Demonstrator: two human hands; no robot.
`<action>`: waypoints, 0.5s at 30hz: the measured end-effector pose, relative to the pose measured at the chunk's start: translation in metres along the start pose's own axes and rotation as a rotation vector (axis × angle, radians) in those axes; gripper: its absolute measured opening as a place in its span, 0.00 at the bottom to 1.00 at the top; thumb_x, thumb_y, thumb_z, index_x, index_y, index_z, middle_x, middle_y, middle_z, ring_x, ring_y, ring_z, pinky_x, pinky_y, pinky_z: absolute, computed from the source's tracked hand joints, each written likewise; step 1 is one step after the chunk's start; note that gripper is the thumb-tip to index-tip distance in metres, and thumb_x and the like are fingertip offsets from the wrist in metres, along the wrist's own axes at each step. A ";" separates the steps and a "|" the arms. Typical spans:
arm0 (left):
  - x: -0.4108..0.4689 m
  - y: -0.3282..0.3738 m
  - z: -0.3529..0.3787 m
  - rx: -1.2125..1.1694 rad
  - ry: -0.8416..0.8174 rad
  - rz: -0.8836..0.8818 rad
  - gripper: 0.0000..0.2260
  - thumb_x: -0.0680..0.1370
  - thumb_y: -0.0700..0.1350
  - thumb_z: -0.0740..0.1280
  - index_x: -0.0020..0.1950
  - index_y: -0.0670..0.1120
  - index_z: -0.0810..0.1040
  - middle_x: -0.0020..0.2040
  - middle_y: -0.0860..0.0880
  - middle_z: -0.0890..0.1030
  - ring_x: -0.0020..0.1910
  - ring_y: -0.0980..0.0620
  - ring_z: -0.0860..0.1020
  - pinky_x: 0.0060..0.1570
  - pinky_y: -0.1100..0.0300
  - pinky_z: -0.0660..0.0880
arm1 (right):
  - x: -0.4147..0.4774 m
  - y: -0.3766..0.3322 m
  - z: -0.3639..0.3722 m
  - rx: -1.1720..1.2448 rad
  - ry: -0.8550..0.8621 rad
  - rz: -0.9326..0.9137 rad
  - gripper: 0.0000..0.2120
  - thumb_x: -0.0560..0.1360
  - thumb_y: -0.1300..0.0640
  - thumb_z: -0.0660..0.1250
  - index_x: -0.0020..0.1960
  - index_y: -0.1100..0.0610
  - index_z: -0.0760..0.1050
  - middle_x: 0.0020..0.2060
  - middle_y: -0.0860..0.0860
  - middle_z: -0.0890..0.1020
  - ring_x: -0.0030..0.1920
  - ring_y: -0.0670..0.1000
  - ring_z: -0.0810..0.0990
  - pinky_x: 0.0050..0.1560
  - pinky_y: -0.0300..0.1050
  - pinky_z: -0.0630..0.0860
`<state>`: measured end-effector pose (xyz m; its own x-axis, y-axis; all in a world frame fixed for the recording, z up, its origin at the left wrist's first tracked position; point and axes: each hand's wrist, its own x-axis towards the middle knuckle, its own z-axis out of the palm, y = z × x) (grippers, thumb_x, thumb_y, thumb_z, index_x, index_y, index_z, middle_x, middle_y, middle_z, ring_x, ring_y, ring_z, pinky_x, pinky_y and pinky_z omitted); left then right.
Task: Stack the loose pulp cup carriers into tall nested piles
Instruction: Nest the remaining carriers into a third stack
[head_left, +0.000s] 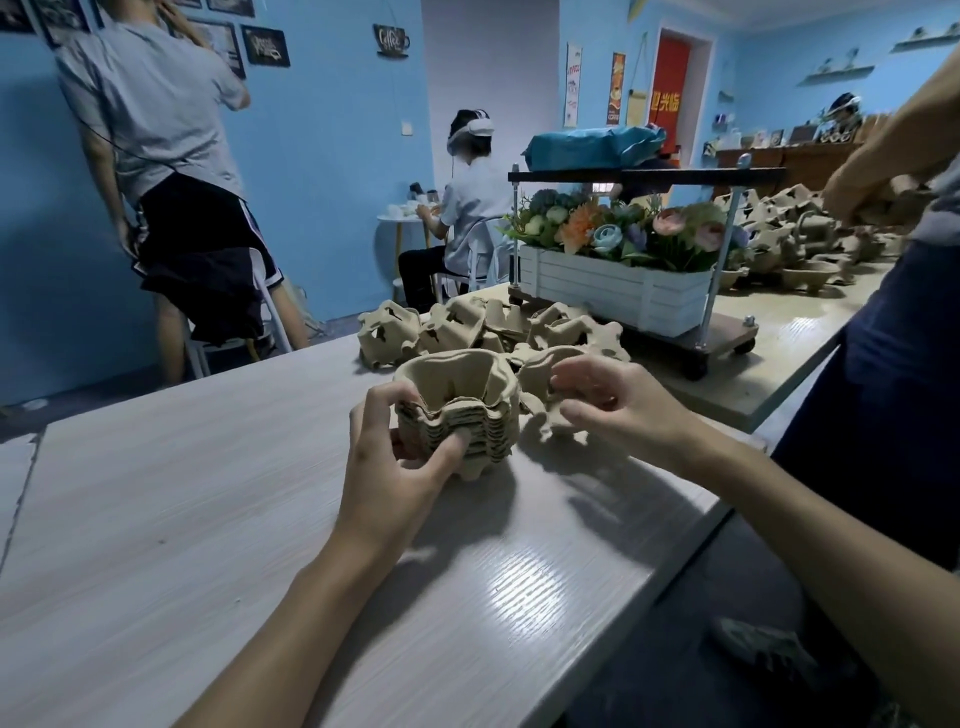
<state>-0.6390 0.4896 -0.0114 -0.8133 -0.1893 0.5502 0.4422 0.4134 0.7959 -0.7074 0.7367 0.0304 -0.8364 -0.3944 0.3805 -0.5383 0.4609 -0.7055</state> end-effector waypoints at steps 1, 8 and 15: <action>0.000 0.000 0.000 -0.002 -0.003 -0.007 0.18 0.70 0.54 0.76 0.54 0.61 0.70 0.59 0.49 0.72 0.46 0.48 0.80 0.47 0.48 0.81 | -0.002 0.003 0.000 -0.085 -0.017 0.001 0.19 0.74 0.58 0.73 0.64 0.54 0.77 0.55 0.47 0.82 0.55 0.42 0.80 0.57 0.37 0.76; 0.002 -0.001 -0.001 -0.038 -0.003 -0.024 0.19 0.67 0.59 0.73 0.54 0.61 0.70 0.57 0.49 0.73 0.46 0.45 0.78 0.49 0.42 0.80 | -0.001 0.020 0.011 -0.637 0.068 -0.143 0.12 0.72 0.50 0.74 0.55 0.48 0.83 0.52 0.41 0.83 0.59 0.48 0.73 0.55 0.49 0.60; 0.002 -0.001 -0.001 -0.084 -0.010 -0.043 0.17 0.68 0.60 0.71 0.53 0.61 0.69 0.57 0.48 0.73 0.46 0.45 0.78 0.45 0.51 0.79 | 0.000 0.008 0.015 -0.467 0.502 -0.365 0.01 0.74 0.58 0.72 0.44 0.56 0.82 0.42 0.44 0.83 0.49 0.54 0.74 0.49 0.54 0.66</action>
<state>-0.6406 0.4879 -0.0111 -0.8356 -0.1961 0.5131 0.4368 0.3293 0.8371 -0.7099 0.7287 0.0162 -0.4839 -0.2297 0.8444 -0.6833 0.7020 -0.2006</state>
